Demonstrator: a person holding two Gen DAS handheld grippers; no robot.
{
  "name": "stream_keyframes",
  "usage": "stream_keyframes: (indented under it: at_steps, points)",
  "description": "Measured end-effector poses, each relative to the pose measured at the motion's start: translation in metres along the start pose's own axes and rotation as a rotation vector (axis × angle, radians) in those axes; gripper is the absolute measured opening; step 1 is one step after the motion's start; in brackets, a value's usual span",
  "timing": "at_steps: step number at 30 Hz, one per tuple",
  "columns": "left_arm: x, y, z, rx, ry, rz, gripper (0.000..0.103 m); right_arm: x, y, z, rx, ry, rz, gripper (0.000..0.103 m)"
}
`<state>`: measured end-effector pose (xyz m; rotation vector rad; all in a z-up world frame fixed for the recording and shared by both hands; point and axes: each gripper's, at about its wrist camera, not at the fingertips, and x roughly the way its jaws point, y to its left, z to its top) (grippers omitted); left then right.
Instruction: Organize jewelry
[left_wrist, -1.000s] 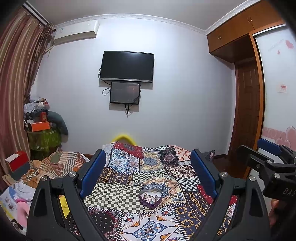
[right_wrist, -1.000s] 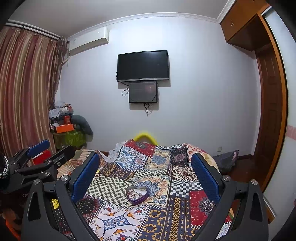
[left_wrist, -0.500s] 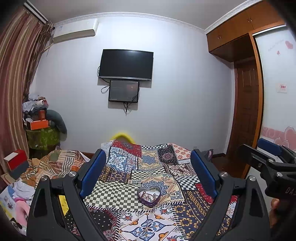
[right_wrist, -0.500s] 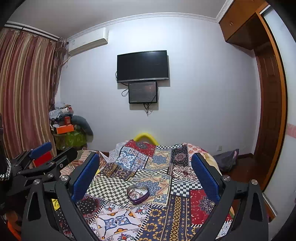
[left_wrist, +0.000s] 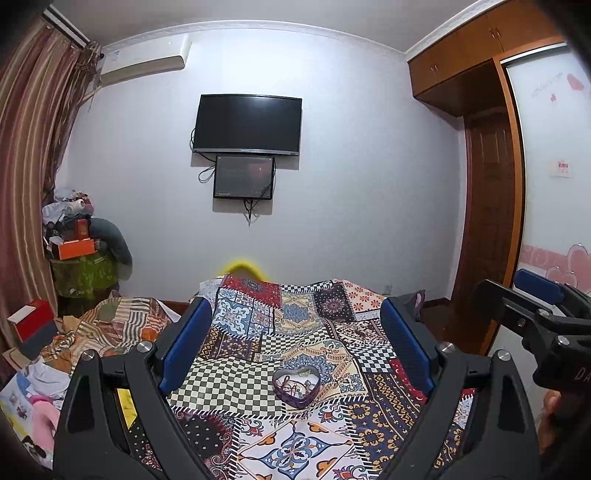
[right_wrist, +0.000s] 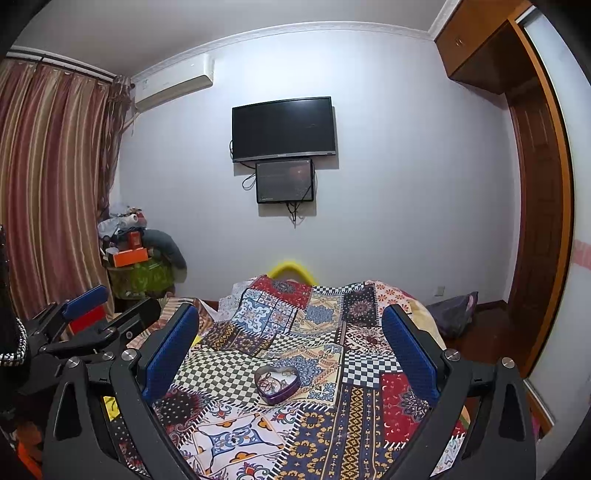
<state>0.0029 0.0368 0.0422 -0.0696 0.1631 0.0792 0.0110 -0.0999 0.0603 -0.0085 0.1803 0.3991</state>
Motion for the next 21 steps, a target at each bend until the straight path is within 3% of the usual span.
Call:
stream_keyframes:
  at_steps: [21]
  points:
    - [0.0046,0.0003,-0.0028,0.0,0.015,-0.01,0.092,0.0047,-0.0003,-0.0049,0.005,0.015,-0.009,0.099]
